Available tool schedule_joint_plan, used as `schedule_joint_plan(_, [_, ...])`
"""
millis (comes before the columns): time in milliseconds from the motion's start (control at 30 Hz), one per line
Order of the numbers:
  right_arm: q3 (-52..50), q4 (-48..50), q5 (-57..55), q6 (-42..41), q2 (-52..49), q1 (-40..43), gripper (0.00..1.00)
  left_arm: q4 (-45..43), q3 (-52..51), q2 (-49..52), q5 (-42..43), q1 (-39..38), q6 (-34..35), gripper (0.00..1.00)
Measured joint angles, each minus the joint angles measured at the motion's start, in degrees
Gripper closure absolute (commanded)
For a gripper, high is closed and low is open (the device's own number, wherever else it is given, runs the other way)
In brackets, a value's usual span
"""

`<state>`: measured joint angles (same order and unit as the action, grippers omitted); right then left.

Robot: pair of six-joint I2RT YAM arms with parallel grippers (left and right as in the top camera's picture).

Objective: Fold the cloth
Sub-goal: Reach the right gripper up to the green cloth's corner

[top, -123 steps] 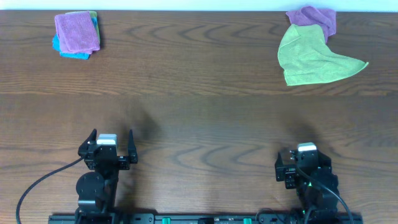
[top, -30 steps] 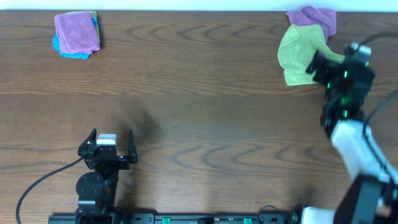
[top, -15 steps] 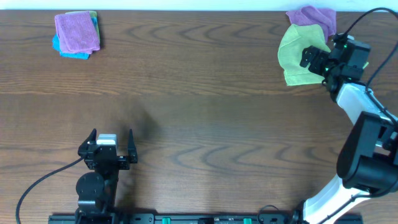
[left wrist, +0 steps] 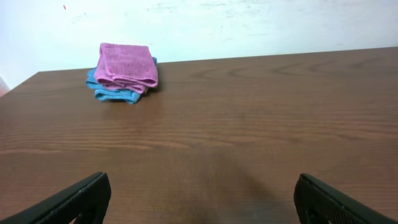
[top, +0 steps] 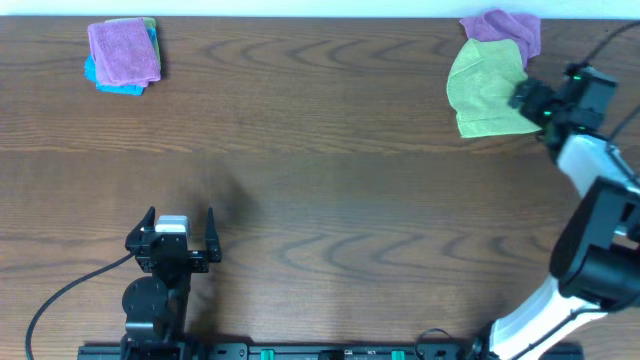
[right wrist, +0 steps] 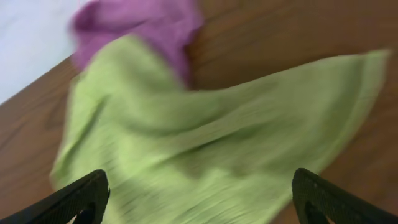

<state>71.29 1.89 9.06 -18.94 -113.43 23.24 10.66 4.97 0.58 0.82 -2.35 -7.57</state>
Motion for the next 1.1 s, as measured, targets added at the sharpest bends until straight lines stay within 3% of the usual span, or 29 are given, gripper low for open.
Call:
schedule_joint_plan(233, [4.02,-0.26,1.92,-1.42,-3.52,8.48,0.09,0.0,0.0,0.0,0.0,0.0,0.0,0.04])
schedule_joint_plan(867, [16.85,-4.44,5.27,-1.49,-14.38,9.88,0.17,-0.02,0.0,0.0,0.0,0.0,0.0,0.05])
schedule_joint_plan(1100, [17.53,-4.79,5.53,-1.53,-15.06,10.34,0.25,0.0,0.0,0.0,0.0,0.0,0.02,0.05])
